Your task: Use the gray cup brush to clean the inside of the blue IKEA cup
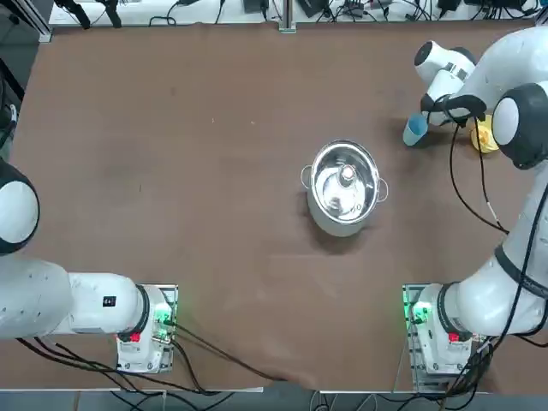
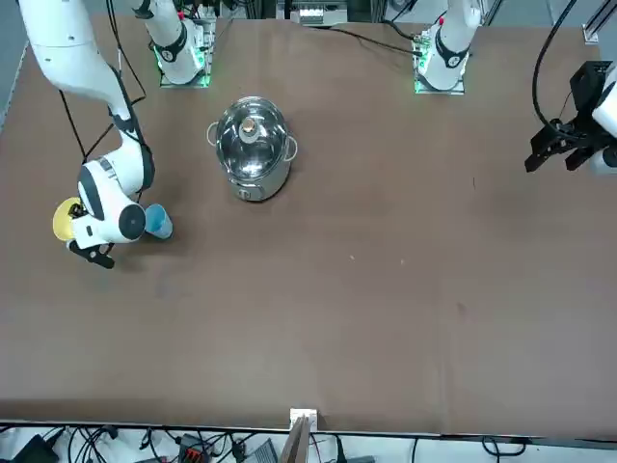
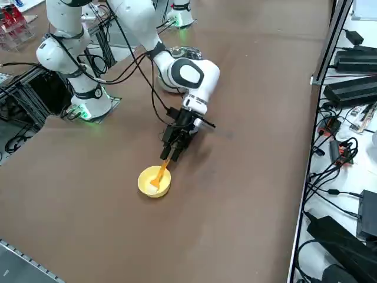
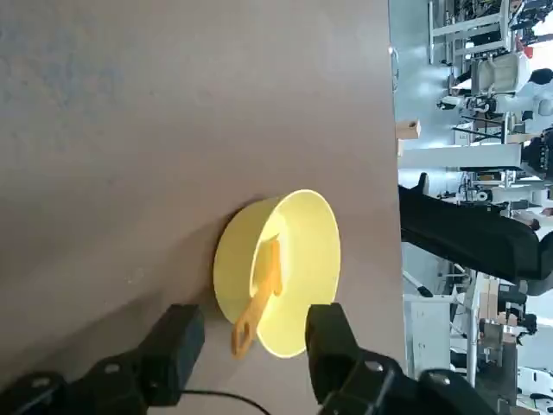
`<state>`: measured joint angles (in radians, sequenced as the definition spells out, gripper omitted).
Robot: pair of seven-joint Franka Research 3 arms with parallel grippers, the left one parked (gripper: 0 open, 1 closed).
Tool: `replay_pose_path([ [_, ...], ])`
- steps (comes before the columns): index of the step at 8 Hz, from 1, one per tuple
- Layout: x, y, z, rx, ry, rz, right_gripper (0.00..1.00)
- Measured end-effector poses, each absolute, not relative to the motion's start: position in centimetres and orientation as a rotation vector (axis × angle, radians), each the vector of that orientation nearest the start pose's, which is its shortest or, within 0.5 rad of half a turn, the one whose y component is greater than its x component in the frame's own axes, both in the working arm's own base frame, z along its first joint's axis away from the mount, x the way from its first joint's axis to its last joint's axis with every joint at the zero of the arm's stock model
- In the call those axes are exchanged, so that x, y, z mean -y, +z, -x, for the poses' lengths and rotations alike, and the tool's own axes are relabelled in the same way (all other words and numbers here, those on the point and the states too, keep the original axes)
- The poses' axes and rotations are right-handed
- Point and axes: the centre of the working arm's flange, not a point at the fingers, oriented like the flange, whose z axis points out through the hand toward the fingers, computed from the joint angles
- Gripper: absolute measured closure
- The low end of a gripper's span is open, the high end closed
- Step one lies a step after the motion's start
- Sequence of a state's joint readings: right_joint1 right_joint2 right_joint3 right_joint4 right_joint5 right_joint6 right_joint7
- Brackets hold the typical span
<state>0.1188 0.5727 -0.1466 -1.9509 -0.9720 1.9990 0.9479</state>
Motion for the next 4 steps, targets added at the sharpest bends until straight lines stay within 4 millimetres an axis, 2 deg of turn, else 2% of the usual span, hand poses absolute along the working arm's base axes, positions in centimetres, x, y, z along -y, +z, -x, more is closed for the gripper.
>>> replay_pose_path([
  [3, 7.6, 16.9, -57.4, 0.328, -0.091, -2.159, 0.36],
  [4, 7.8, 16.9, -57.3, 0.333, -0.093, -2.159, 0.42],
])
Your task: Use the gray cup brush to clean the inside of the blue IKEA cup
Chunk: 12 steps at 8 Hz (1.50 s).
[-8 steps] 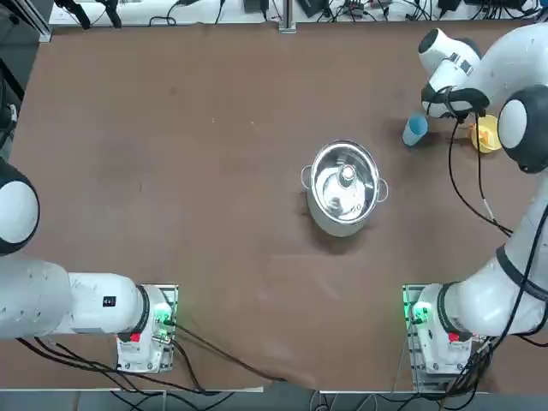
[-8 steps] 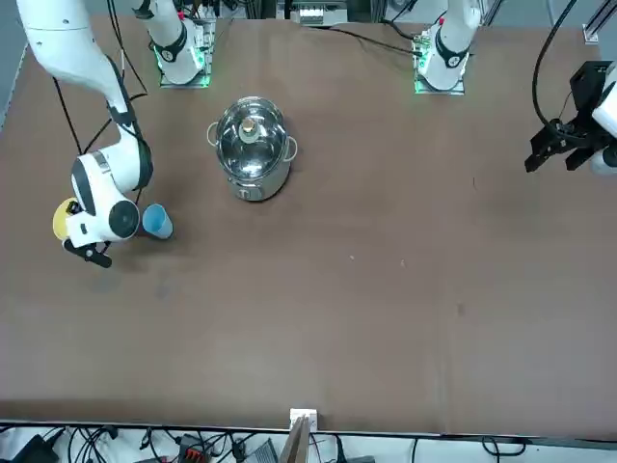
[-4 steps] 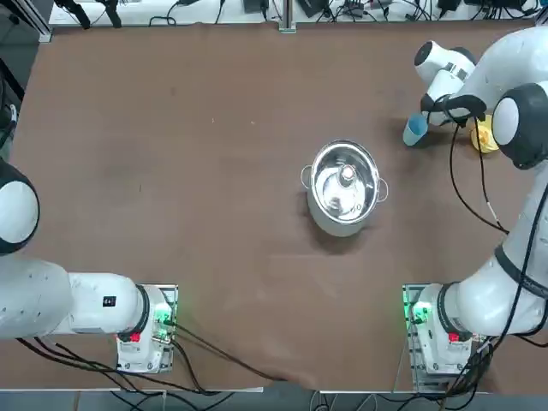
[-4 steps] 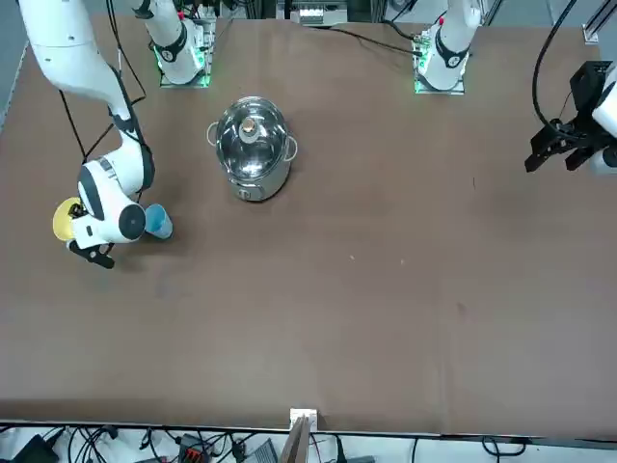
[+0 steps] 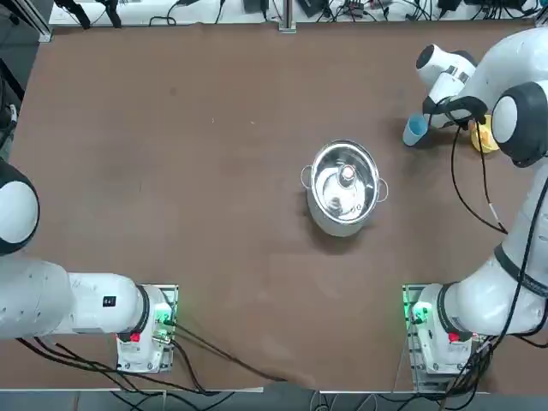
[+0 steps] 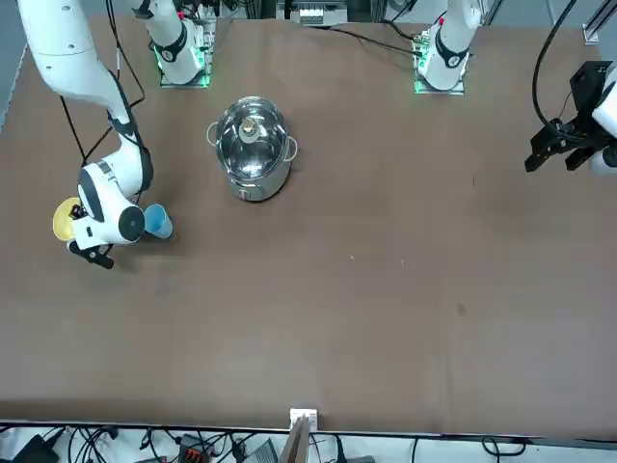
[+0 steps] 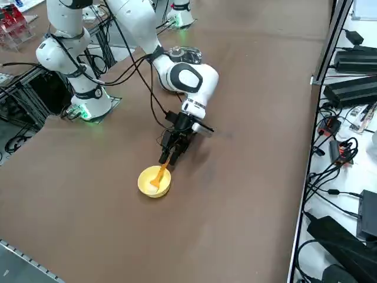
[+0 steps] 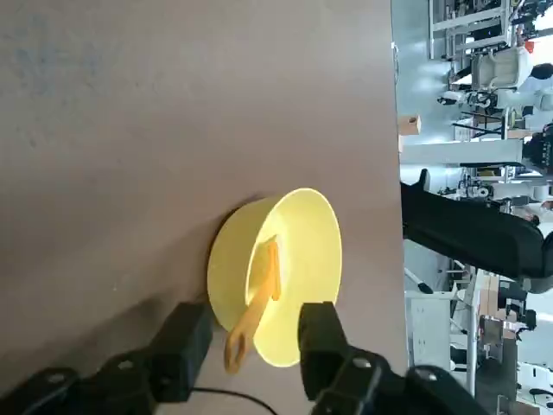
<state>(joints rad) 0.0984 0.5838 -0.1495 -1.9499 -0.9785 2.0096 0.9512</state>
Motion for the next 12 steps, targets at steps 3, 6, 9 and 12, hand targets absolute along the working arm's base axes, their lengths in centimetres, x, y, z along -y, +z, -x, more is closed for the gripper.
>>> replay_pose_path([
  [3, 8.0, 16.9, -57.3, 0.336, -0.094, -2.159, 0.52],
  [6, 8.0, 16.8, -57.3, 0.335, -0.095, -2.159, 0.57],
  [9, 7.9, 16.4, -57.2, 0.329, -0.101, -2.159, 0.57],
  [12, 7.9, 15.9, -57.0, 0.323, -0.111, -2.157, 0.59],
])
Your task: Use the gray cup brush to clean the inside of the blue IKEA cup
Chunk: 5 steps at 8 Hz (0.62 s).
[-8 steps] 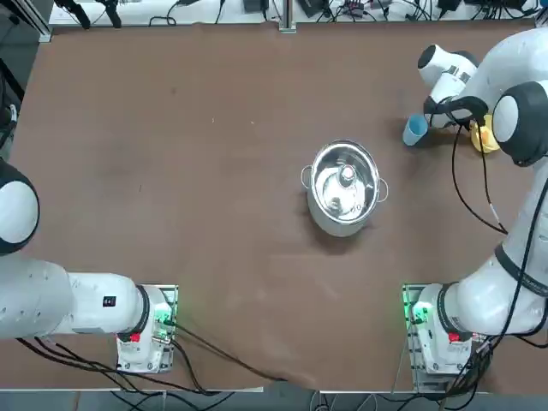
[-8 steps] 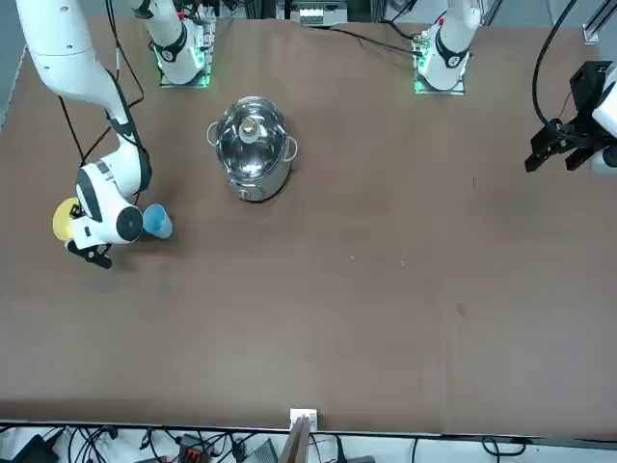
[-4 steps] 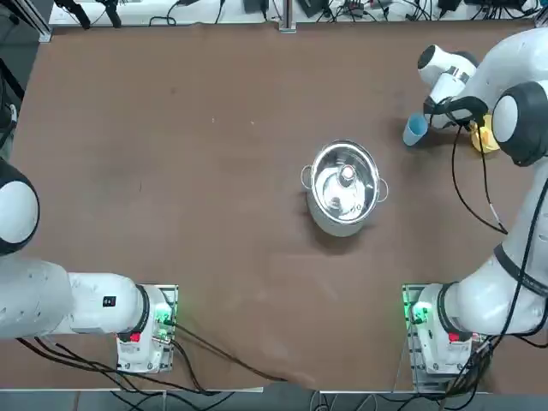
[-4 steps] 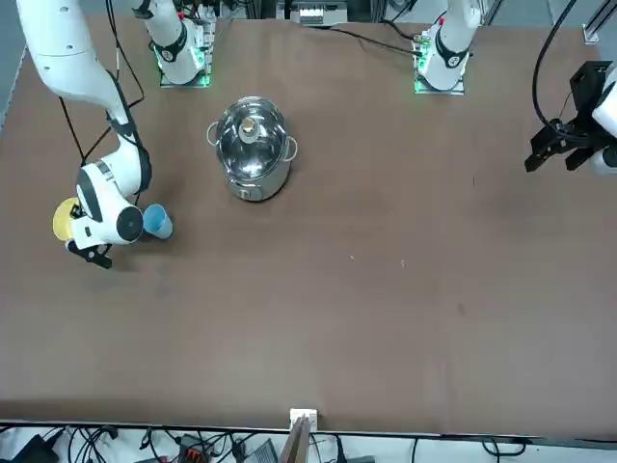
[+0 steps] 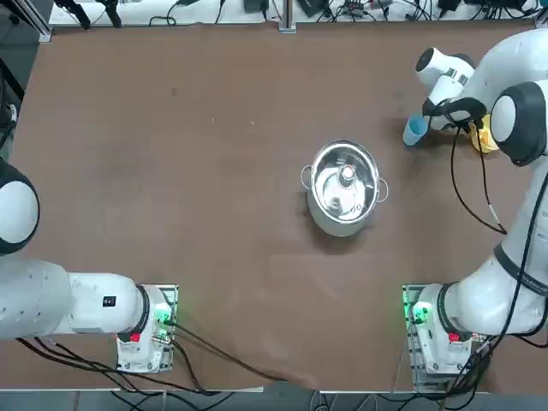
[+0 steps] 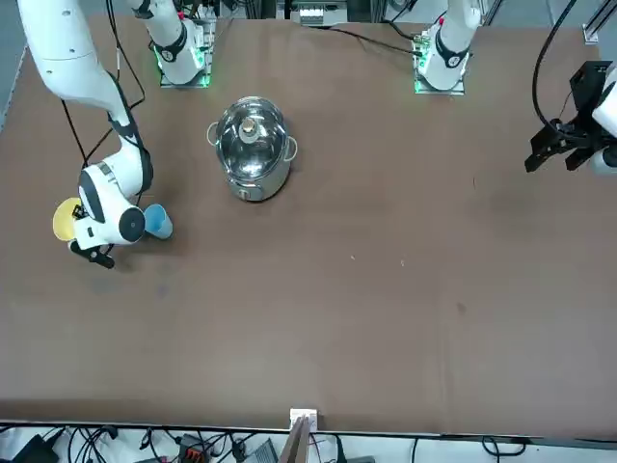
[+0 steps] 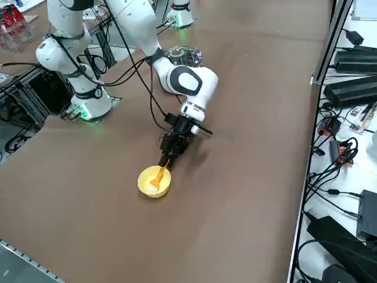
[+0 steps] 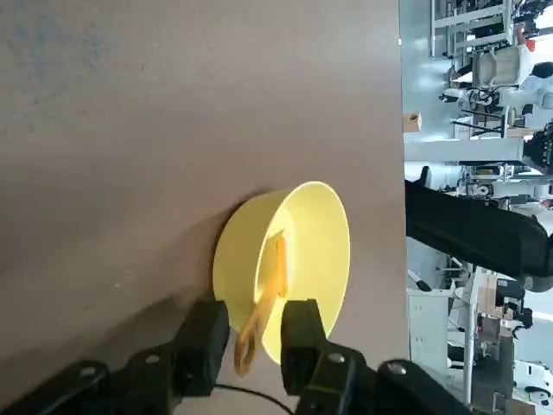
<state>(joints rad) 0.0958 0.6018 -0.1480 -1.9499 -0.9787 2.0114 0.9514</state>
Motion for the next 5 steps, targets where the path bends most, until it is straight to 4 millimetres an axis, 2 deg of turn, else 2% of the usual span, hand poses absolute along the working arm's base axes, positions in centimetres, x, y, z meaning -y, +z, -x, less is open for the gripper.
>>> replay_pose_path([
  [3, 7.88, 15.77, -57.01, 0.322, -0.113, -2.156, 0.74],
  [5, 7.96, 16.0, -57.17, 0.323, -0.109, -2.15, 0.95],
])
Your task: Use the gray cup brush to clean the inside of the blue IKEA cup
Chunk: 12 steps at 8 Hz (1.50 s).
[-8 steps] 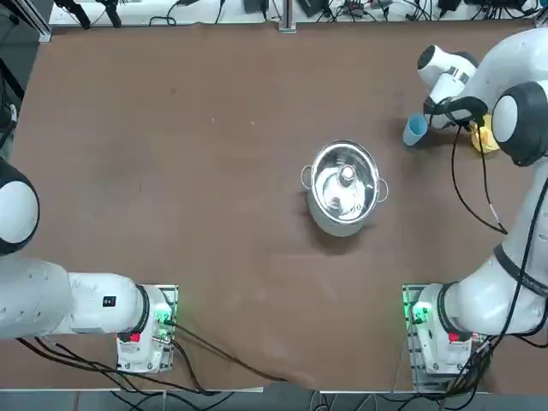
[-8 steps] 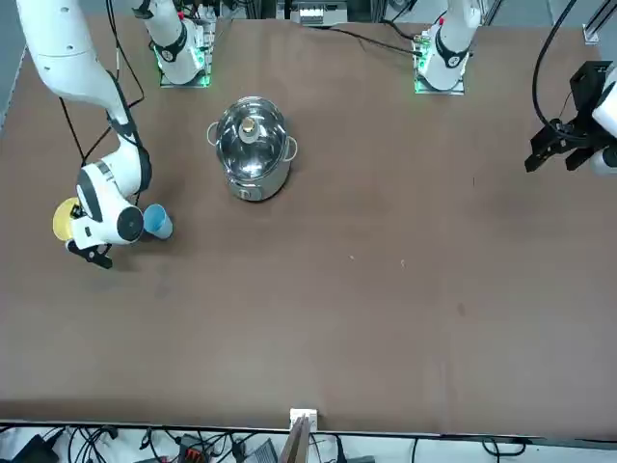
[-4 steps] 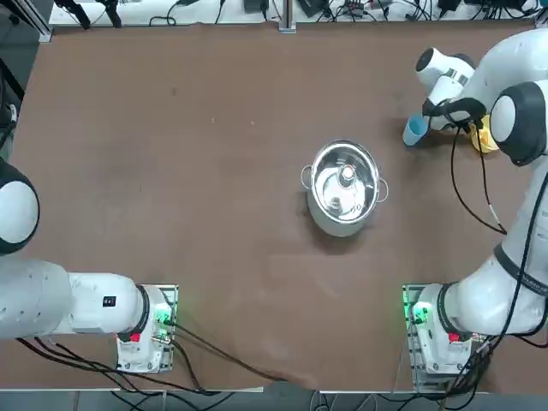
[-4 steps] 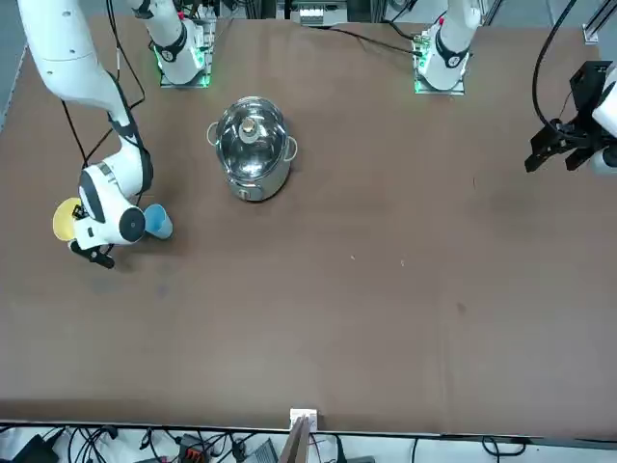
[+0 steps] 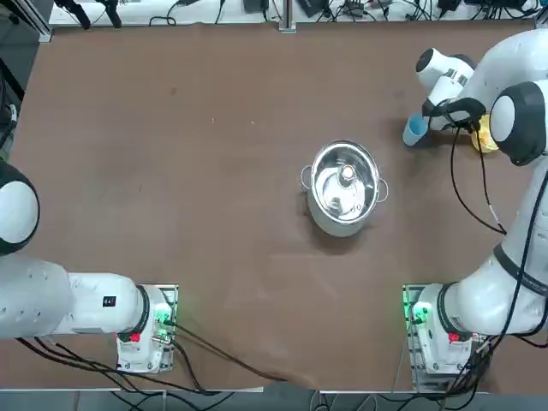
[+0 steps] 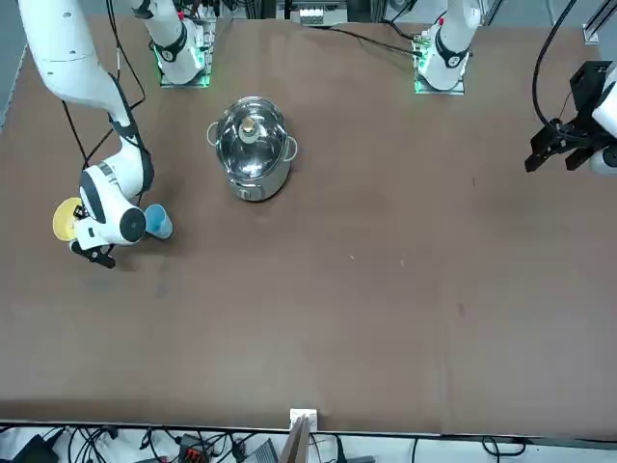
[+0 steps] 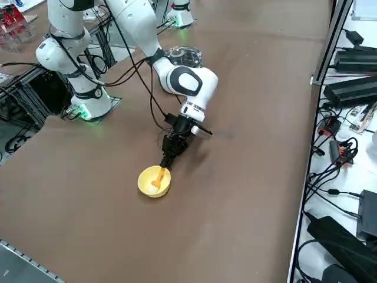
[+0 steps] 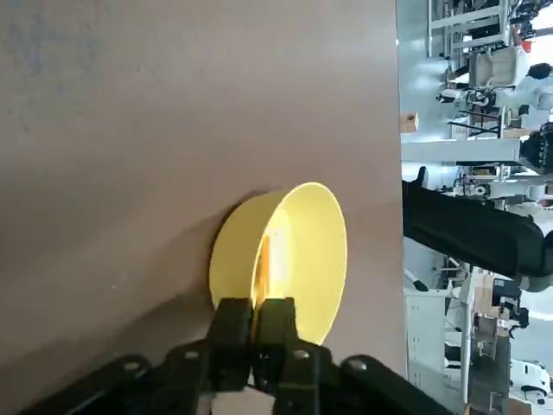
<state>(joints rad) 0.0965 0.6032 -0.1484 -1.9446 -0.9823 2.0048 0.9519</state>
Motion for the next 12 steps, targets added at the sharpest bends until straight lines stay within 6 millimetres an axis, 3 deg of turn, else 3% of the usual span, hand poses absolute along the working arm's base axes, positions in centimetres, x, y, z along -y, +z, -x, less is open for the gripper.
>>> replay_pose_path([
  [2, 7.8, 16.8, -58.1, 0.332, -0.08, -2.154, 0.95],
  [5, 7.9, 20.5, -59.8, 0.37, -0.018, -2.165, 0.95],
  [7, 8.0, 25.4, -61.0, 0.389, -0.029, -2.247, 0.95],
  [10, 7.8, 35.0, -62.2, 0.438, -0.131, -2.427, 0.95],
  [12, 5.6, 39.5, -62.2, 0.491, -0.2, -2.576, 0.95],
])
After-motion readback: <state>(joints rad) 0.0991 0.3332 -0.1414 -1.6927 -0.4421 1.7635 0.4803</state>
